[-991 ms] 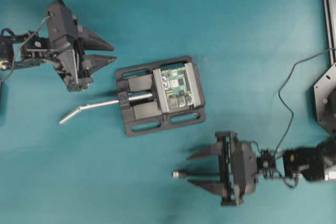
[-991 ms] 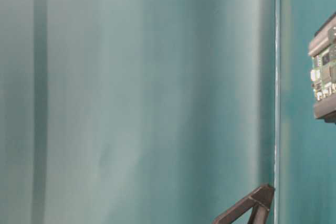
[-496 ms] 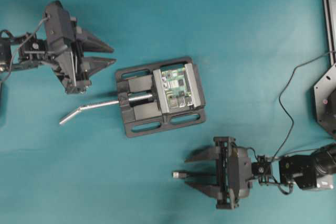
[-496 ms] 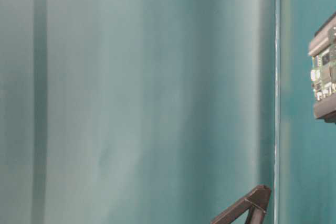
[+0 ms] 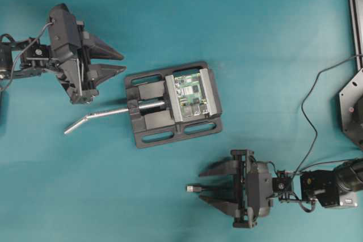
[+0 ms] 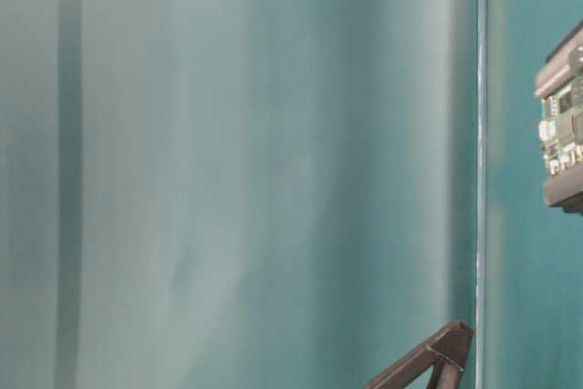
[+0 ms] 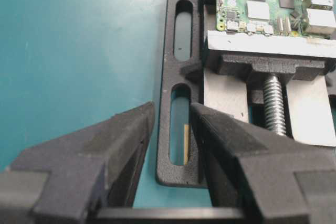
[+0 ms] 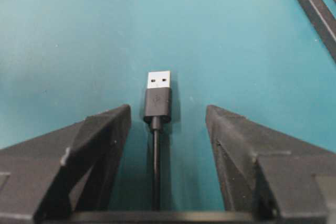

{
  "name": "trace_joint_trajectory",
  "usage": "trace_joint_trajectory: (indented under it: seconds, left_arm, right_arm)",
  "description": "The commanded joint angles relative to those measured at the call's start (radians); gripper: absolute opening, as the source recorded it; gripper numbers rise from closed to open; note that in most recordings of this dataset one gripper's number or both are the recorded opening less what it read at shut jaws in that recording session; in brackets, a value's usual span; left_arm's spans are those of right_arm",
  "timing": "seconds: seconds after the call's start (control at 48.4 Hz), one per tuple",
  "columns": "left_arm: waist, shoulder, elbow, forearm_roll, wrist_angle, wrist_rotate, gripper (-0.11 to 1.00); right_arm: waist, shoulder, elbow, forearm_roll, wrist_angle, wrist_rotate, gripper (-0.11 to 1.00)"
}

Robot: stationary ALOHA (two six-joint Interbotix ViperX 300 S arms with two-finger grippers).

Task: Insert the USB into the fixed PCB.
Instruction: 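Lower the right gripper over the USB plug and close on it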

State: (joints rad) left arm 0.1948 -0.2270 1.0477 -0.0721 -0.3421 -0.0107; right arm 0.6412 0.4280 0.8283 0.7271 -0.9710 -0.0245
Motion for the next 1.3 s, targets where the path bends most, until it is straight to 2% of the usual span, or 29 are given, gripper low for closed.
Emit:
trace_joint_trajectory:
  seconds: [0.0, 0.227, 0.537, 1.012, 1.136, 1.28]
  left_arm:
    - [-0.002, -0.011, -0.012, 0.003, -0.005, 0.0, 0.46]
    - [-0.002, -0.009, -0.011, 0.003, -0.005, 0.0, 0.46]
    - [-0.003, -0.008, -0.011, 0.003, -0.005, 0.0, 0.46]
    - [-0.005, -0.011, 0.0, 0.003, -0.005, 0.002, 0.46]
    - [-0.011, -0.021, 0.011, 0.003, -0.005, 0.002, 0.46]
    - [-0.025, -0.041, 0.026, 0.003, -0.005, 0.002, 0.46]
  right_arm:
    - [0.006, -0.003, -0.014, 0.002, -0.005, -0.002, 0.63]
    - [0.017, 0.018, -0.021, 0.003, -0.005, 0.0, 0.55]
    - [0.021, 0.02, -0.017, 0.003, -0.005, 0.0, 0.38]
    - [0.023, 0.02, -0.008, 0.005, -0.002, -0.005, 0.27]
    - [0.021, 0.02, 0.0, 0.003, -0.003, -0.009, 0.2]
    - [0.023, 0.021, 0.006, 0.003, -0.011, -0.014, 0.2]
